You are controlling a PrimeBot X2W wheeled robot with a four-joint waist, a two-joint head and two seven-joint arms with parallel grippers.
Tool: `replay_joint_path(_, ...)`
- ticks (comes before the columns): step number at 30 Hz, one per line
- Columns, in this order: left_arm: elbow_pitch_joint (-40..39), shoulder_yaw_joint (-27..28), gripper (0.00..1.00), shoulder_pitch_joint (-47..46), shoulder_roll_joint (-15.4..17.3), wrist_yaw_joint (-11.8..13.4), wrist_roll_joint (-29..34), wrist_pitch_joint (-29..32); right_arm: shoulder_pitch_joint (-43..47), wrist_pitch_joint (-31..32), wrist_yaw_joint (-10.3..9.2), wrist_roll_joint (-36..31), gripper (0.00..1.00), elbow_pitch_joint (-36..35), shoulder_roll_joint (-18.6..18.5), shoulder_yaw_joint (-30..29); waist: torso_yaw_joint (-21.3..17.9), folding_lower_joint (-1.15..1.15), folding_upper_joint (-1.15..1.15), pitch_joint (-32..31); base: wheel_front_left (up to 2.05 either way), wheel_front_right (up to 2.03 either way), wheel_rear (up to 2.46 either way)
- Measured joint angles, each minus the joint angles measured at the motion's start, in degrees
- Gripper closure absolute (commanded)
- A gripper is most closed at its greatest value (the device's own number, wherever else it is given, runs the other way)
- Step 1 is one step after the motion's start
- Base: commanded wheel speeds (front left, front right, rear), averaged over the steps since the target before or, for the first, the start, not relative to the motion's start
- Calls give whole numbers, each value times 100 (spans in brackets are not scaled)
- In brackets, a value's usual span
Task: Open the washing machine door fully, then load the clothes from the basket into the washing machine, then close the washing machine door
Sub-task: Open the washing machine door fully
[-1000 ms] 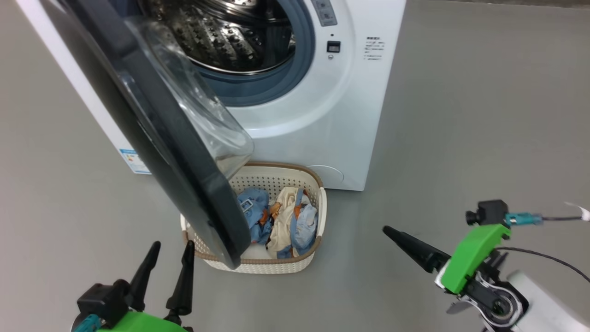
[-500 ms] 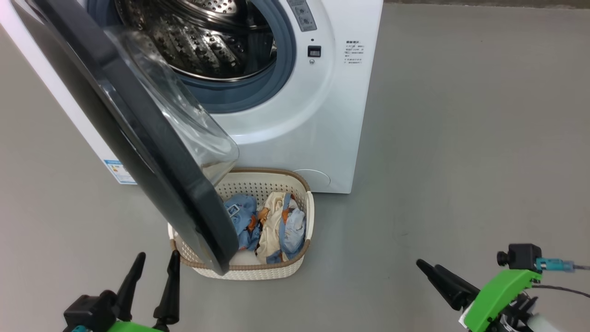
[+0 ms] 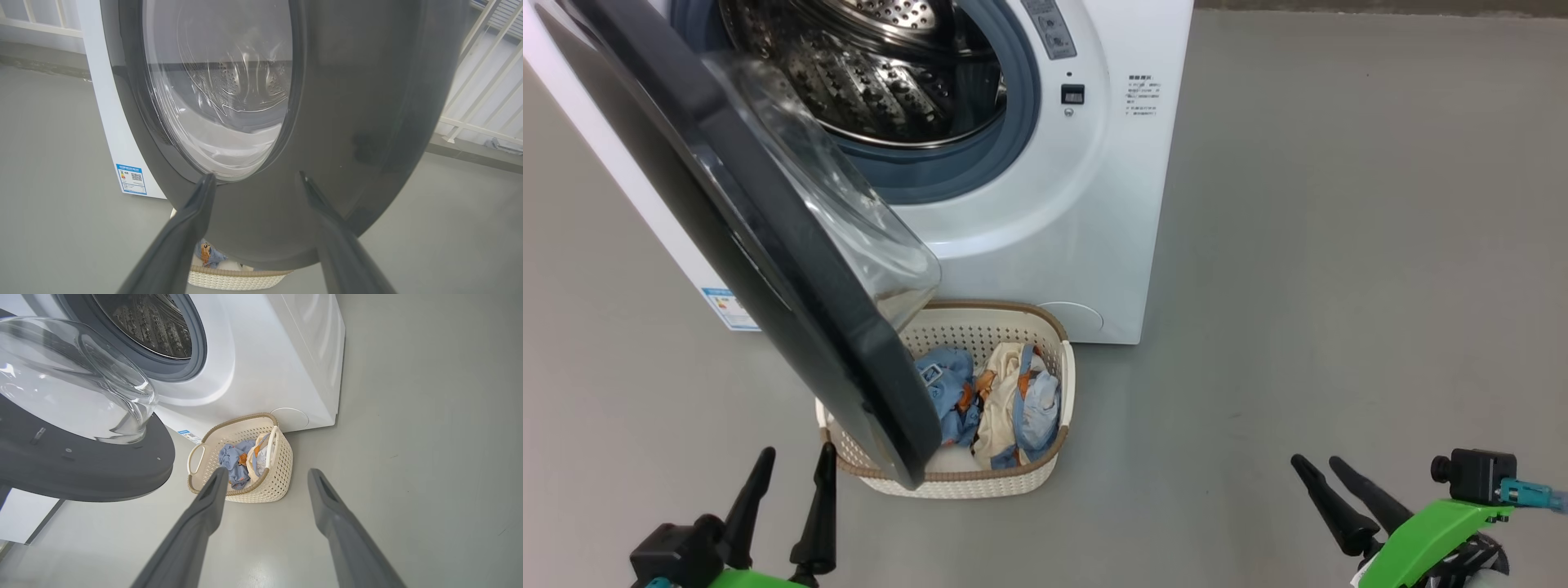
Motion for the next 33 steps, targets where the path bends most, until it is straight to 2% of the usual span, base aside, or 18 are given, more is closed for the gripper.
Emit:
replay_joint_path(2,0,3,0,0,-1,0,0,0,0,-57,0,-192,0,2,4,-37,-3,0,0,15,0,0,0)
replay_joint_path(3,-1,14,0,-1,-2,0,0,0,-1,-73,0,-498,0,-10,54,-337,-9,0,0,27,0,0,0)
replay_joint_path(4,-1,14,0,-1,-2,0,0,0,-1,-73,0,-498,0,-10,54,-337,-9,0,0,27,0,0,0)
replay_joint_path(10,-2,24,0,-1,-4,0,1,0,241,-76,0,-1838,0,-376,386,-1659,0,0,0,31,0,0,0)
replay_joint_path(17,-3,27,0,-1,-8,0,8,0,892,-79,0,-3184,0,-859,895,-2824,35,0,0,13,0,0,0)
replay_joint_path(33,-10,2,0,0,-7,0,35,0,1777,-79,0,-5022,0,-1099,1657,-4257,69,0,0,-2,0,0,0)
